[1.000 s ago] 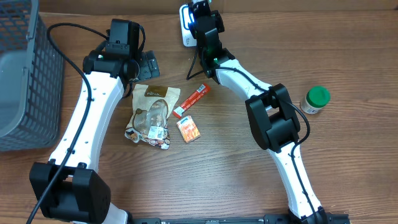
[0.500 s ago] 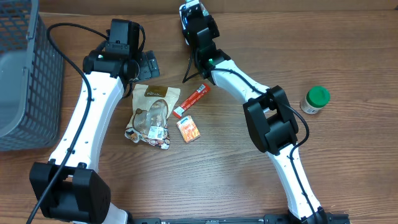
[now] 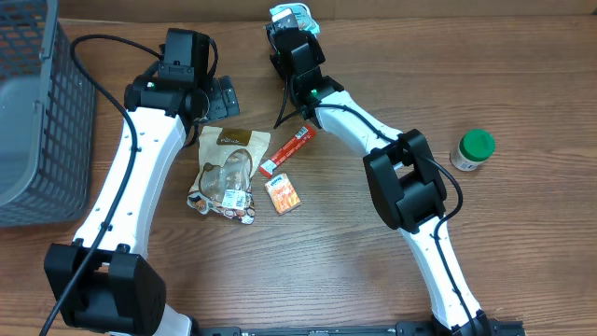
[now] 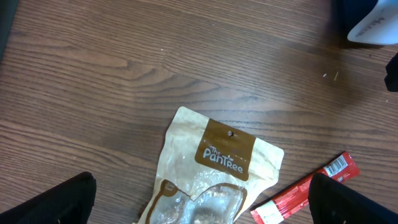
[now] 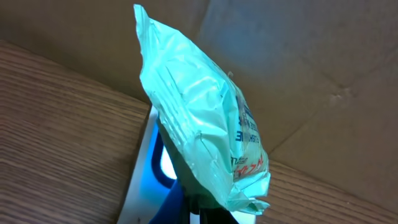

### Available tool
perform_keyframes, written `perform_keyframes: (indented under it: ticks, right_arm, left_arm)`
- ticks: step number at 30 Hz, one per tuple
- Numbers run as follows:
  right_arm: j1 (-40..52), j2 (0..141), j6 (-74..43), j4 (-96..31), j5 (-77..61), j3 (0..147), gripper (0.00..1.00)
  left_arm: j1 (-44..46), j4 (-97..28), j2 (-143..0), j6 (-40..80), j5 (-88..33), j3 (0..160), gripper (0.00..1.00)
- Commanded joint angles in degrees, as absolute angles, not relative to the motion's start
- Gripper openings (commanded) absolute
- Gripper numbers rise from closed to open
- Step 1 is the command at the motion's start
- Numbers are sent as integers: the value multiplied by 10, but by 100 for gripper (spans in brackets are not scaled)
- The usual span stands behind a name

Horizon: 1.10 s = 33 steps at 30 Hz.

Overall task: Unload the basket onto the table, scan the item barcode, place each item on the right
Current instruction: 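Hold the wipes pack barcode over the white scanner, then carry the wipes pack right and set it on the table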

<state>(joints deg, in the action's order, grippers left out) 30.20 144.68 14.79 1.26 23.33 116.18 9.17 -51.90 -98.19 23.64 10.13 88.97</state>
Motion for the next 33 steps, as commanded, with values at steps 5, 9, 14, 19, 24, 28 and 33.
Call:
perform_keyframes:
  ticks: [5,9,14,19,24,28,33]
  right_arm:
    - [291,1321,84,-26,218,1157,4]
    - [274,1263,15,-110,217,1157,4]
    - [244,1195,-42,-269,204,1157,4]
    - [206,1156,-47,-480,71,1158,4]
    - [169,1160,-44,-684,27,1152,4]
    - [138,1162,-40,-785,29,1114,4]
    - [98,1162,-41,-801,29,1056,4]
  left_arm:
    - [93,-518,-981,240,105,897,100]
    - [93,-518,-981,240,105,897,100]
    - [93,-518,-981,240,105,897,100]
    - [93,-518,-981,240,105,897,100]
    - [93,-518,-981,240,105,897,100]
    - [93,-518,-981,240,105,897,100]
    - [93,-518,-981,240,105,897,100]
